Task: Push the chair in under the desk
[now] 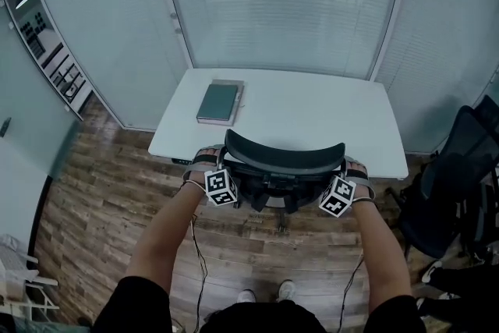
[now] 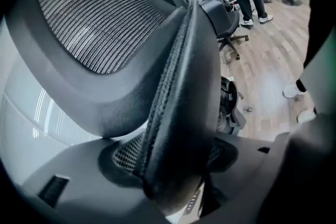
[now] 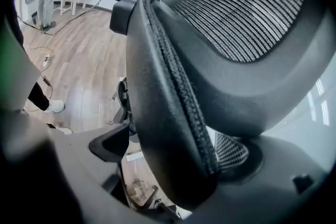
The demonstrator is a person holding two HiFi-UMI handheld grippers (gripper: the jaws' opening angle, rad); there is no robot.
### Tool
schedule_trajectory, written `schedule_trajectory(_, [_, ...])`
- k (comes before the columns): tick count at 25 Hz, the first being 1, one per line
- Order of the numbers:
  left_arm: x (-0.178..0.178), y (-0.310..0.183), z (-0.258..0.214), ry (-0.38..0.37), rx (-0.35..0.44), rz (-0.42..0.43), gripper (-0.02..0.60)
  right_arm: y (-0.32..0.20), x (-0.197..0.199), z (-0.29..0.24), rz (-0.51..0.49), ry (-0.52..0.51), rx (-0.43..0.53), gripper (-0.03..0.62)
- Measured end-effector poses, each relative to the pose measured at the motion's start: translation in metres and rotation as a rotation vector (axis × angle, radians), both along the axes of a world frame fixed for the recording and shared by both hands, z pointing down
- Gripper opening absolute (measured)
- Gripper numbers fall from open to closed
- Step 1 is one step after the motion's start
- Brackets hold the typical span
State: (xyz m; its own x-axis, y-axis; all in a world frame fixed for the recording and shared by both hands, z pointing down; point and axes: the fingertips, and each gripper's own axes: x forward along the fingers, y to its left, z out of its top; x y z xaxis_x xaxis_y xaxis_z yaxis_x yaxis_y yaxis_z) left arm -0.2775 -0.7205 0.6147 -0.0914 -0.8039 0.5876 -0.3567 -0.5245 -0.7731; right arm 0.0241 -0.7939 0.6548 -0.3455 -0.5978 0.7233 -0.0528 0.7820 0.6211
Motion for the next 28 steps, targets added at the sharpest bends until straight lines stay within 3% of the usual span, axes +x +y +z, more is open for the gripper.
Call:
schedule_trajectory(5, [0.0, -0.005, -0.006, -0.01, 0.051, -0.03, 0.354, -0.005, 0.002, -0.012, -0.013, -0.008, 0.045, 0.509])
schedule_trajectory(9, [-0.006, 0.009, 0.003, -0.077, -0.001, -0.027, 0.435, 0.006, 0.003, -0.02, -0.038, -0.049, 0.065, 0.511])
schedule_trajectory(11, [-0.005, 0.017, -0.006, -0.028, 0.018, -0.045, 0.443, 0.016, 0.009, -0.039, -0.008, -0.135, 0.076, 0.514])
schedule_trajectory(15, [0.004, 0.039, -0.048, 0.156, 0.146, -0.108, 0.443, 0.042, 0.02, -0.086, -0.011, -0.282, 0.115, 0.515])
schedule_trajectory(18, [0.039, 0.075, -0.064, 0.24, 0.226, -0.107, 0.442, 0.071, 0.037, -0.124, 0.012, -0.461, 0.098, 0.441])
schedule_trajectory(20, [0.063, 0.102, -0.074, 0.359, 0.269, -0.127, 0.442, 0.095, 0.041, -0.146, 0.033, -0.623, 0.039, 0.389])
schedule_trajectory(22, [0.079, 0.121, -0.087, 0.559, 0.294, -0.176, 0.424, 0.116, 0.045, -0.159, 0.061, -0.796, -0.023, 0.271])
schedule_trajectory(23, [0.085, 0.131, -0.093, 0.668, 0.304, -0.203, 0.35, 0.125, 0.049, -0.162, 0.089, -0.88, -0.044, 0.166])
schedule_trajectory(24, [0.09, 0.141, -0.097, 0.774, 0.313, -0.225, 0.213, 0.134, 0.054, -0.163, 0.124, -0.957, -0.064, 0.031])
schedule_trajectory(25, [0.096, 0.151, -0.1, 0.873, 0.321, -0.239, 0.083, 0.145, 0.059, -0.162, 0.162, -1.021, -0.085, 0.005])
schedule_trajectory(26, [0.101, 0.16, -0.104, 0.96, 0.332, -0.245, 0.013, 0.157, 0.063, -0.161, 0.199, -1.074, -0.101, 0.003])
schedule_trajectory(28, [0.109, 0.172, -0.108, 1.084, 0.352, -0.254, 0.012, 0.175, 0.068, -0.163, 0.275, -1.148, -0.102, 0.002])
